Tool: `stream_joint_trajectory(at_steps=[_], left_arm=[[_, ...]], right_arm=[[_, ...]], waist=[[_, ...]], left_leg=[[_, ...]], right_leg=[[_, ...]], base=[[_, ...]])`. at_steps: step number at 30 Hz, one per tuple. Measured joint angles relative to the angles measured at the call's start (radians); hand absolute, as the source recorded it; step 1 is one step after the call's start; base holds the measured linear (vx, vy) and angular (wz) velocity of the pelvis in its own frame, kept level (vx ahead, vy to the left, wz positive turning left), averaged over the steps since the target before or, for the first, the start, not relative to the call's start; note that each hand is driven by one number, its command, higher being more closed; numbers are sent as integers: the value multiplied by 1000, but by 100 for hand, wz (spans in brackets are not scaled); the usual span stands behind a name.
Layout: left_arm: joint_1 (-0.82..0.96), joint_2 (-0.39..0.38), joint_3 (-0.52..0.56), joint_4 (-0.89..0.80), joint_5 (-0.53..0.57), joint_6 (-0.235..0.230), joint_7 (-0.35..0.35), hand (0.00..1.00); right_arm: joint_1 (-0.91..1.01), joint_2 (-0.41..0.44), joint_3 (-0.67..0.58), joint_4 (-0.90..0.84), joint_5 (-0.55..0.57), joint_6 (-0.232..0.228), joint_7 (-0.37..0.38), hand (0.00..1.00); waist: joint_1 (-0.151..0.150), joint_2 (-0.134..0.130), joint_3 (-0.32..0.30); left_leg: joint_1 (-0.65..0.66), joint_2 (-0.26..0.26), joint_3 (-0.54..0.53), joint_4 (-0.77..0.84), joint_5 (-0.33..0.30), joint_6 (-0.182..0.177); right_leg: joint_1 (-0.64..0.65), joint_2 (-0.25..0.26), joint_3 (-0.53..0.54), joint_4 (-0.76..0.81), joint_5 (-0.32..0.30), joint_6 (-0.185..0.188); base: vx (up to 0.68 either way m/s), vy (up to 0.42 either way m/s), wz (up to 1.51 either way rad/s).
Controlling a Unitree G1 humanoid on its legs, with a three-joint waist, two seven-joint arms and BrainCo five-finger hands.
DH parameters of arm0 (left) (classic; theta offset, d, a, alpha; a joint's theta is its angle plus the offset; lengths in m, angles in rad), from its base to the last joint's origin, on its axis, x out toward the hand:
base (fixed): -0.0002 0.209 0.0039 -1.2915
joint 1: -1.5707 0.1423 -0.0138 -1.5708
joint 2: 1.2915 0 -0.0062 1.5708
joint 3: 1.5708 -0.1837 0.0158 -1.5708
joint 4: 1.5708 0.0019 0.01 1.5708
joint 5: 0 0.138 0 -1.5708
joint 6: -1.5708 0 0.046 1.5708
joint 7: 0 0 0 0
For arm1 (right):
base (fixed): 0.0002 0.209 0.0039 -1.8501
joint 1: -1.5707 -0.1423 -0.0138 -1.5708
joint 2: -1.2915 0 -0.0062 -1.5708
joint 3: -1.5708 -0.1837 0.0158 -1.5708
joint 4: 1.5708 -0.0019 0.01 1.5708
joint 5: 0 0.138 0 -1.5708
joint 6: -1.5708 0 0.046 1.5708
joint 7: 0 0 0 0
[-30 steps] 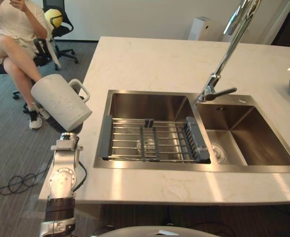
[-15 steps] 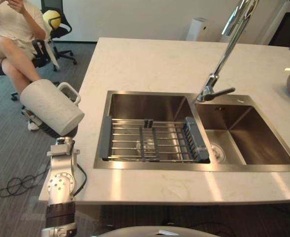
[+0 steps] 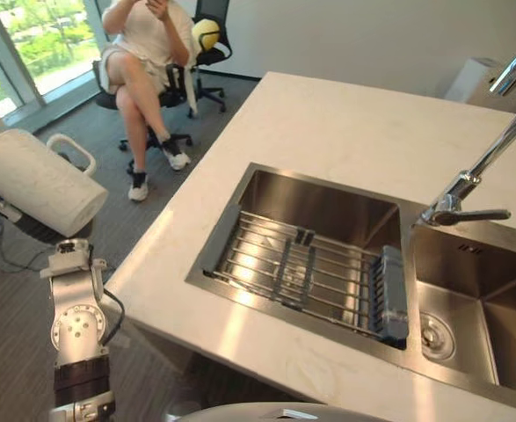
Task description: Walk over to the sink, pick up the cup, carry it to the dishwasher, place the cup inside the dishwasher, then close the dishwasher door
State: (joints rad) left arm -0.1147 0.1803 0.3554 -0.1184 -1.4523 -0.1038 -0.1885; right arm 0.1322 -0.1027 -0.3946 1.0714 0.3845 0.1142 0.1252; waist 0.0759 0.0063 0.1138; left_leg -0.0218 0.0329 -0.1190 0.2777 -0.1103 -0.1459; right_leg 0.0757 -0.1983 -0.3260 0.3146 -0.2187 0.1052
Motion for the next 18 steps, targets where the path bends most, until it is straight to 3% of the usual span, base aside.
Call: stream_joint_trajectory(at_steps=[2,4,5,6,7,8,9,10,11,13,14,15,16,17,18], left_arm=[[-30,15,29,83,-7,-1,-12,100],[-37,19,93,153,-8,6,-50,100],[-37,20,116,158,-8,13,-66,100],[-37,36,156,168,-7,16,-97,100],[-36,67,189,177,-7,16,-111,100],[-34,80,205,179,-7,15,-116,100],[-27,103,241,182,-8,14,-125,100],[-30,122,268,198,-8,16,-130,100],[-39,147,296,251,-19,28,-150,100],[-58,166,301,283,-40,51,-160,100],[-70,176,300,289,-41,83,-168,100],[-70,176,298,290,-41,87,-169,100],[-74,176,284,288,-35,109,-171,100],[-75,176,274,286,-33,118,-172,100],[-77,176,270,284,-19,138,-172,100]], right_arm=[[-1,-23,0,1,2,2,3,0],[16,-36,-1,3,11,20,2,0],[25,-35,-3,3,13,20,2,0],[38,-34,-5,1,9,13,4,0],[44,-30,-6,1,-2,12,5,0],[46,-31,-6,1,-7,11,6,0],[46,-35,-6,5,-19,11,9,0],[48,-33,-6,6,-21,11,16,0],[58,-31,-14,5,-19,17,28,0],[61,-34,-21,5,-21,20,30,0],[73,-45,-47,6,-62,29,33,0],[74,-48,-50,6,-71,32,35,0],[82,-56,-54,5,-108,40,45,0],[89,-64,-58,5,-124,40,46,0],[90,-83,-65,8,-151,39,48,0]], waist=[[-7,21,19],[-24,27,33],[-22,29,34],[-22,31,35],[-16,18,34],[-11,22,30],[-3,28,28],[-5,9,22],[-25,-12,12],[-28,-12,13],[-34,-16,11],[-36,-19,11],[-42,-2,-3],[-40,13,-12],[-45,38,-25]], left_leg=[[-6,2,-17,-52,72,-2],[-3,28,53,-137,148,39],[-1,35,99,-152,150,64],[-2,48,187,-167,139,121],[-1,55,234,-188,139,138],[-2,56,258,-199,135,149],[-11,52,308,-221,111,183],[-18,47,345,-238,79,233],[-15,50,415,-244,43,260],[-52,64,447,-155,60,266],[-65,87,480,-21,54,255],[-62,91,481,-7,50,249],[-42,103,487,17,57,231],[-25,112,488,14,106,227],[-16,99,479,-32,124,158]], right_leg=[[3,0,-51,11,-14,-23],[20,-5,-154,31,-48,-60],[21,-5,-172,41,-56,-66],[15,-5,-205,69,-79,-70],[-2,-15,-212,98,-96,-78],[-12,-19,-213,111,-101,-81],[-39,-20,-204,139,-111,-81],[-63,-20,-172,146,-108,-90],[-71,-56,-204,131,-86,-108],[-87,-85,-232,150,-83,-103],[-87,-119,-263,151,-76,-89],[-82,-123,-269,147,-73,-85],[-61,-136,-299,140,-64,-69],[-55,-136,-314,140,-61,-62],[-45,-131,-336,140,-58,-41]], base=[[-183,-159,95],[-195,-106,114],[-185,-91,93],[-173,-76,65],[-145,-70,52],[-83,-52,28],[-35,-71,28],[-34,-41,66],[-34,-19,70],[-40,19,64],[-44,-3,55],[-15,10,74],[40,60,56],[58,107,88],[38,153,96]])
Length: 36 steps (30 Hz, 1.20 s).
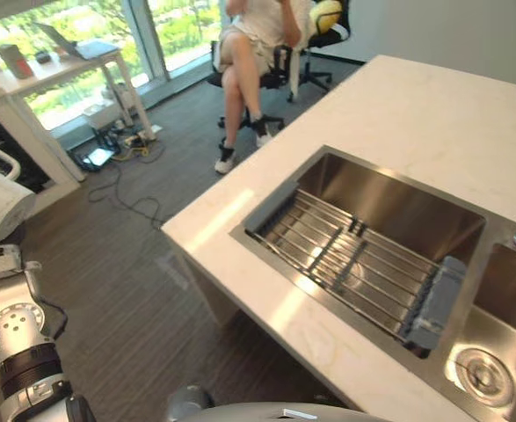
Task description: Walk over to the sink, pick up the cup, carry it to the dishwasher, place the cup inside the dishwasher, then close the dishwasher door
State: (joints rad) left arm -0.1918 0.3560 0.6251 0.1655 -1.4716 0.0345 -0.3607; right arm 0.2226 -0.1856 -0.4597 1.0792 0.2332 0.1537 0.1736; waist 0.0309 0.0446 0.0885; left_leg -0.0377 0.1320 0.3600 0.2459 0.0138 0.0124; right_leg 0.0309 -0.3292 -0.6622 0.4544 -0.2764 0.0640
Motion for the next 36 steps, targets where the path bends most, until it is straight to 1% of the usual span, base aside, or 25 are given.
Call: stream_joint_trajectory(at_steps=[2,4,5,6,7,8,10,13,16,17,18,19,20,21,22,23,24,25,26,28,29,31,33,34,36], left_arm=[[7,-1,0,-12,19,8,5,100],[58,-24,-43,-66,55,48,25,100],[68,-40,-50,-85,64,60,27,100],[87,-68,-71,-133,83,71,27,100],[93,-85,-105,-170,105,74,29,100],[92,-90,-132,-187,112,76,30,100],[118,-114,-233,-271,153,73,53,100],[190,-199,-317,-400,201,59,110,100],[218,-248,-380,-424,246,57,149,100],[216,-250,-447,-427,250,33,169,100],[215,-251,-470,-426,250,25,175,100],[209,-259,-505,-418,255,20,176,100],[189,-260,-545,-396,259,11,176,100],[176,-260,-564,-380,261,9,176,100],[163,-259,-583,-350,280,9,175,100],[157,-253,-579,-351,292,6,176,100],[130,-245,-590,-347,298,-8,176,100],[123,-237,-585,-328,300,-8,183,100],[124,-234,-585,-330,303,-8,185,100],[143,-234,-570,-402,346,-8,207,100],[148,-230,-563,-418,362,-9,219,100],[198,-240,-552,-448,389,-9,250,100],[218,-240,-533,-451,405,-9,252,100],[213,-259,-491,-426,414,-15,214,100],[213,-259,-491,-426,414,-15,214,100]], right_arm=[[8,5,-15,3,-6,-4,5,0],[23,29,-14,12,-5,-57,35,0],[31,34,-15,15,-4,-69,38,0],[37,37,-8,34,-3,-85,39,0],[45,27,23,29,7,-92,40,0],[46,18,39,21,10,-92,39,0],[53,23,107,-47,39,-90,35,0],[15,39,134,-92,36,-84,0,0],[4,39,141,-128,39,-68,-49,0],[6,40,119,-122,56,-58,-51,0],[6,42,109,-120,64,-58,-51,0],[8,50,91,-118,80,-52,-49,0],[13,62,82,-114,88,-44,-45,0],[15,67,80,-105,94,-38,-44,0],[15,89,53,-69,95,-34,-43,0],[13,112,50,-52,96,-31,-44,0],[16,118,56,-38,92,-31,-44,0],[20,137,60,-26,60,-19,-44,0],[20,139,72,-27,33,-20,-44,0],[29,113,125,-25,-54,-27,-44,0],[26,98,148,-26,-53,-25,-44,0],[10,18,217,-47,-35,-14,-45,0],[-28,-3,261,-55,17,3,-64,0],[-46,-2,335,-41,123,73,-141,0],[-46,-2,335,-41,123,73,-141,0]], waist=[[-2,1,-2],[-9,1,-3],[-13,1,-5],[-14,-2,-1],[-13,15,5],[-21,23,7],[-21,5,3],[-25,-29,4],[-12,-14,44],[-24,-20,55],[-29,-16,56],[-41,-3,65],[-57,-16,75],[-63,-12,89],[-77,-41,82],[-79,-97,74],[-82,-100,90],[-85,-127,93],[-83,-125,92],[-66,-130,81],[-66,-126,81],[-58,-81,34],[-58,-61,29],[-88,-84,-20],[-88,-85,-20]], left_leg=[[-3,-18,-1,-28,14,-1],[-15,-72,-4,-182,136,33],[-9,-72,31,-188,114,36],[-5,-31,164,-67,-24,49],[28,10,271,-20,-90,27],[39,7,274,-29,-91,0],[43,-62,235,-127,-59,38],[70,-142,140,-242,-14,58],[87,-177,50,-242,-26,79],[84,-195,-45,-227,-28,82],[91,-197,-79,-225,-26,83],[90,-197,-140,-228,-24,80],[90,-196,-199,-234,-25,80],[87,-196,-219,-242,-26,79],[101,-215,-246,-291,-58,34],[87,-241,-250,-229,-68,48],[40,-204,-245,-85,-84,94],[43,-220,-251,-72,-95,69],[45,-216,-247,-74,-94,69],[51,-212,-210,-96,-80,52],[46,-210,-208,-89,-81,53],[29,-175,-201,-96,-75,39],[19,-144,-189,-106,-67,18],[111,-132,-116,-235,-25,-2],[111,-132,-116,-235,-25,-2]], right_leg=[[10,5,-18,-34,11,3],[48,41,-80,-151,57,-33],[64,36,-132,-174,82,-34],[89,37,-193,-192,105,-5],[132,39,-253,-184,117,11],[141,46,-274,-163,116,9],[141,22,-280,-147,95,-19],[146,-7,-253,-106,92,-29],[149,-67,-120,48,139,-44],[85,-68,107,195,207,-81],[53,-46,199,235,199,-80],[23,8,332,272,161,-73],[1,83,470,284,107,-43],[-5,118,518,275,86,-28],[-25,147,604,207,71,-8],[-39,119,640,163,69,2],[-38,119,670,75,43,46],[-17,103,705,-28,43,72],[-8,107,682,-77,56,82],[-1,110,614,-224,155,79],[-1,118,607,-243,185,88],[14,150,589,-338,225,67],[27,183,592,-411,275,57],[61,204,613,-487,308,39],[62,204,613,-490,309,39]], base=[[-16,119,98],[-102,76,170],[-61,126,171],[17,151,159],[53,155,154],[25,192,159],[-32,159,121],[-93,83,108],[-121,130,117],[-47,99,149],[8,94,178],[41,7,168],[37,-3,175],[17,-33,192],[3,-17,139],[172,-90,151],[194,-133,123],[200,-167,117],[36,-151,95],[13,-177,57],[17,-172,35],[93,-137,2],[64,-107,-27],[15,-59,-12],[0,0,0]])
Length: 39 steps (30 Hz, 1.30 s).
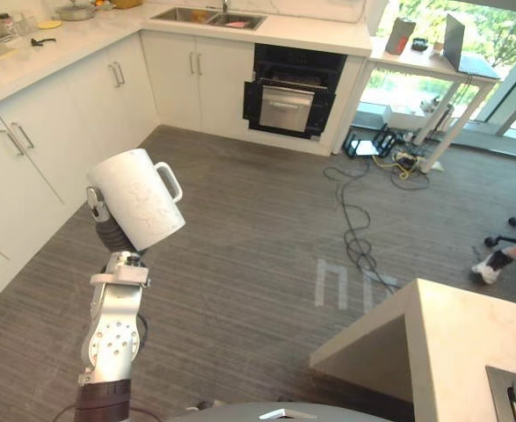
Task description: Walk over to the sink, pick up the cup, carry it to the dishwasher, place the cup inside the dishwasher, then close the dishwasher door
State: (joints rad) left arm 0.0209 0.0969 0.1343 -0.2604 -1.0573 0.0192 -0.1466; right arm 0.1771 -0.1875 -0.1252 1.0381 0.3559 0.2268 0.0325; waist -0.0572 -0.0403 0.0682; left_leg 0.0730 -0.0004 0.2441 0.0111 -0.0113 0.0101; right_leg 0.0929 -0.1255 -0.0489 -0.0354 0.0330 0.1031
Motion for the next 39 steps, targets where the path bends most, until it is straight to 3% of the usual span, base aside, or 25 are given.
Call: stream_joint_trajectory(at_steps=[8,12,14,15,16,18,19,20,22,24,25,26,28,30,31,32,33,34,35,36,37,38,39], left_arm=[[1,3,4,82,5,-29,30,100],[16,4,25,164,66,-59,91,100],[16,-6,21,196,100,-61,110,100],[16,-14,21,196,130,-61,121,100],[16,-22,18,196,158,-61,122,100],[16,-21,6,195,180,-61,134,100],[23,-21,-2,196,197,-60,145,100],[33,-23,-8,195,197,-60,145,100],[51,-22,-7,195,196,-59,142,100],[52,-17,-5,194,200,-57,129,100],[45,-14,-11,195,219,-56,108,100],[32,-11,-30,195,238,-49,90,100],[0,0,-59,195,239,-30,78,100],[-3,4,-73,192,238,-13,76,100],[11,-21,-84,190,238,1,76,100],[18,-26,-93,183,238,3,76,100],[41,-29,-102,145,239,4,73,100],[54,-32,-102,117,239,4,73,100],[47,-37,-103,103,239,2,71,100],[43,-59,-112,103,239,2,73,100],[49,-78,-118,95,240,1,74,100],[55,-86,-121,91,243,0,74,100],[70,-97,-122,81,249,-1,74,100]], right_arm=[[16,5,-14,4,14,0,12,0],[34,22,-100,43,116,-5,56,0],[63,38,-170,48,220,-5,106,0],[70,53,-205,49,301,-6,111,0],[75,65,-226,49,364,-9,111,0],[74,80,-237,45,388,-23,120,0],[77,87,-240,39,385,-45,143,0],[76,89,-240,38,382,-60,148,0],[72,92,-240,38,350,-95,160,0],[52,102,-239,38,323,-120,162,0],[41,104,-236,37,313,-127,162,0],[34,105,-235,32,315,-137,161,0],[30,106,-235,-3,318,-138,158,0],[14,101,-235,-9,315,-136,152,0],[21,92,-234,-40,311,-135,150,0],[28,92,-233,-59,307,-136,150,0],[45,95,-229,-93,304,-135,148,0],[45,100,-228,-106,304,-134,146,0],[41,103,-222,-119,304,-135,141,0],[34,99,-219,-120,304,-134,137,0],[36,102,-219,-119,304,-135,134,0],[39,104,-218,-119,304,-136,134,0],[32,100,-211,-117,303,-144,134,0]], waist=[[0,-2,-4],[-1,12,1],[-10,26,7],[-11,31,17],[-14,33,25],[-11,24,39],[-13,17,49],[-13,17,49],[-8,24,52],[-8,38,65],[-11,39,76],[-10,37,83],[-6,13,98],[-7,-6,114],[-10,17,118],[-9,40,110],[-10,82,84],[-10,105,66],[-9,111,60],[-9,111,61],[-8,108,63],[-7,102,65],[0,96,72]], left_leg=[[44,-7,1,-42,9,0],[94,-16,-14,-89,24,2],[110,-25,-31,-90,7,0],[126,-34,-42,-95,-9,19],[149,-45,-49,-88,-17,30],[152,-65,-58,-35,-50,44],[154,-79,-89,29,-93,64],[155,-76,-107,60,-115,69],[153,-53,-125,95,-144,69],[150,-18,-148,116,-159,65],[140,3,-165,126,-170,56],[138,13,-181,124,-178,45],[147,-6,-200,113,-191,28],[193,-22,-210,108,-224,10],[243,14,-217,109,-268,3],[253,33,-218,109,-286,5],[269,74,-216,98,-320,28],[286,93,-214,87,-332,48],[262,101,-219,203,-323,22],[182,103,-211,453,-284,-43],[101,132,-201,646,-186,-118],[58,151,-200,743,-113,-149],[-38,212,-170,945,-11,-139]], right_leg=[[40,0,-25,-45,13,-1],[74,-6,-132,-39,5,-1],[56,-31,-157,80,-66,7],[14,-64,-177,238,-134,6],[-52,-111,-207,447,-176,-23],[-162,-186,-209,726,-156,-99],[-242,-233,-183,915,-87,-173],[-268,-232,-159,971,-110,-150],[-307,-185,-144,970,-170,-118],[-313,-87,-131,801,-198,-67],[-309,-14,-107,610,-182,-37],[-298,40,-86,370,-112,-3],[-289,48,-69,104,-15,24],[-280,22,-77,95,-19,2],[-269,39,-123,165,50,-50],[-276,52,-137,199,53,-56],[-304,81,-161,266,47,-71],[-316,99,-190,303,22,-108],[-321,106,-208,332,-11,-157],[-295,117,-219,331,-41,-173],[-236,126,-237,312,-66,-178],[-208,133,-239,300,-77,-182],[-148,165,-238,256,-87,-188]], base=[[0,-4,0],[-1,-30,11],[14,18,34],[-7,40,41],[-1,65,44],[47,70,45],[105,50,53],[118,39,54],[143,-3,39],[149,-71,32],[238,-202,30],[207,-183,34],[310,-289,35],[382,-339,25],[354,-241,17],[450,-289,14],[358,-241,4],[476,-333,7],[481,-354,14],[559,-417,29],[430,-327,29],[398,-276,25],[365,-221,2]])
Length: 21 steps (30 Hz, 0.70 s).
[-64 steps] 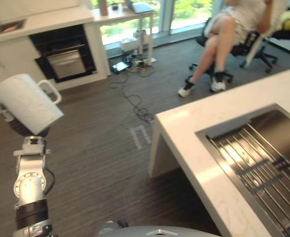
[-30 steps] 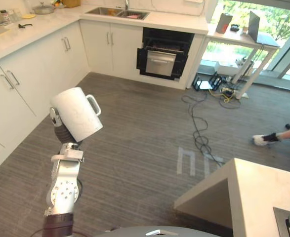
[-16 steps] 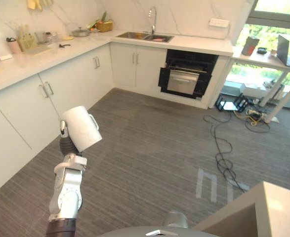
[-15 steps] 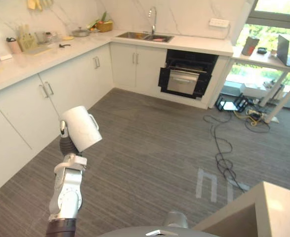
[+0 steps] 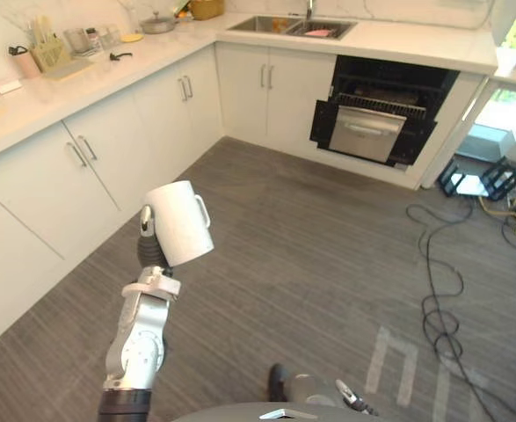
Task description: Walk over to the sink, pick up the cup, carry it to the dishwasher, place the cup inside the dishwasher, then close the dishwasher door
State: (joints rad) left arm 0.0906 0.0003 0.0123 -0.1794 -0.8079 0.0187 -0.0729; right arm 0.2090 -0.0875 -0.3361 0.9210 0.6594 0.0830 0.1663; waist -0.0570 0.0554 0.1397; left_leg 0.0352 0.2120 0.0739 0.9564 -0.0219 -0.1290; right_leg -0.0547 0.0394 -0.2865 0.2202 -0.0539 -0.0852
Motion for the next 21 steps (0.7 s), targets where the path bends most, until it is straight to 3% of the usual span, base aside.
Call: stream_joint_trajectory(at_steps=[1,2,3,5,6,7,8,9,10,11,12,13,14,15,16,17,18,19,20,21], left_arm=[[14,0,0,-7,8,0,0,100],[26,0,5,-7,11,0,3,100],[32,5,13,-5,17,2,8,100],[32,9,29,-6,17,3,11,100],[32,11,42,-6,17,2,10,100],[36,11,53,-8,13,1,-6,100],[42,9,57,-14,7,0,-20,100],[61,0,62,-47,-17,0,-50,100],[66,-5,63,-67,-29,-1,-74,100],[63,0,64,-60,-37,-3,-104,100],[62,1,64,-56,-37,-4,-108,100],[59,1,64,-37,-38,-13,-120,100],[56,8,68,-19,-37,-22,-136,100],[58,16,73,-14,-35,-22,-139,100],[60,20,91,-16,-33,-22,-143,100],[54,11,118,-12,-40,-20,-158,100],[51,13,126,-8,-47,-18,-165,100],[41,28,130,0,-53,-12,-185,100],[38,38,131,0,-53,-10,-196,100],[36,50,125,0,-53,-5,-203,100]], right_arm=[[-2,-2,1,4,0,-15,0,0],[-6,-7,3,8,0,-36,0,0],[-26,-16,13,25,2,-64,0,0],[-68,-29,30,40,4,-99,0,0],[-97,-32,56,38,5,-121,1,0],[-123,-38,88,33,9,-143,-3,0],[-130,-39,102,21,14,-152,-4,0],[-137,-39,120,-20,22,-166,-6,0],[-139,-44,133,-42,30,-176,-13,0],[-141,-47,138,-41,50,-187,-24,0],[-140,-48,138,-41,51,-188,-25,0],[-140,-57,141,-42,52,-189,-25,0],[-145,-59,152,-43,61,-191,-25,0],[-147,-55,159,-45,61,-191,-24,0],[-146,-51,175,-62,61,-187,-23,0],[-154,-51,173,-98,61,-184,-24,0],[-157,-48,171,-117,61,-183,-25,0],[-158,-36,168,-149,61,-181,-25,0],[-157,-27,168,-163,62,-180,-25,0],[-156,-8,174,-176,62,-179,-24,0]], waist=[[10,14,-3],[22,7,3],[38,6,4],[54,5,5],[58,4,6],[59,-1,7],[60,-2,7],[57,10,6],[63,27,7],[66,35,12],[65,35,12],[64,40,11],[73,20,11],[84,3,0],[95,-60,-16],[92,-76,-20],[91,-77,-17],[92,-95,2],[93,-105,11],[79,-107,20]], left_leg=[[-69,48,27,141,-25,32],[-124,80,53,220,-56,66],[-181,81,74,209,-100,94],[-243,58,112,30,-161,99],[-252,28,126,-169,-181,93],[-244,-19,118,-426,-150,82],[-234,-42,112,-570,-115,73],[-242,-64,97,-785,-52,31],[-271,-58,94,-824,-47,11],[-292,-50,136,-829,-44,13],[-290,-51,150,-830,-44,13],[-270,-50,178,-836,-31,32],[-255,-71,162,-811,59,73],[-249,-97,169,-788,69,75],[-247,-160,170,-755,64,83],[-241,-190,173,-729,68,109],[-226,-201,174,-722,72,128],[-158,-241,183,-730,63,164],[-121,-264,184,-735,45,190],[-55,-296,182,-745,4,231]], right_leg=[[47,27,6,-34,-4,-6],[87,46,20,-66,-7,-11],[134,52,38,-100,-11,-17],[186,50,69,-142,-15,-16],[219,42,87,-162,-23,-13],[245,27,103,-168,-40,-11],[255,19,112,-168,-49,-8],[268,20,128,-167,-69,-1],[276,30,137,-166,-84,12],[329,32,142,-165,-118,44],[341,32,143,-164,-128,49],[385,31,151,-146,-177,68],[408,5,170,-100,-250,71],[409,-28,180,-71,-283,75],[409,-98,184,-31,-331,73],[368,-138,176,104,-313,128],[337,-164,171,200,-299,153],[265,-223,166,452,-249,220],[226,-260,167,572,-190,229],[152,-322,165,779,-134,213]], base=[[361,-202,-16],[426,-200,-37],[351,-140,-43],[360,-84,-45],[377,-6,-46],[314,33,-41],[332,76,-33],[344,119,-30],[448,183,-30],[399,182,-21],[480,222,-12],[536,257,-18],[546,265,-32],[557,253,-44],[564,187,-44],[565,185,-34],[569,202,-32],[439,190,-21],[631,252,-11],[581,193,5]])
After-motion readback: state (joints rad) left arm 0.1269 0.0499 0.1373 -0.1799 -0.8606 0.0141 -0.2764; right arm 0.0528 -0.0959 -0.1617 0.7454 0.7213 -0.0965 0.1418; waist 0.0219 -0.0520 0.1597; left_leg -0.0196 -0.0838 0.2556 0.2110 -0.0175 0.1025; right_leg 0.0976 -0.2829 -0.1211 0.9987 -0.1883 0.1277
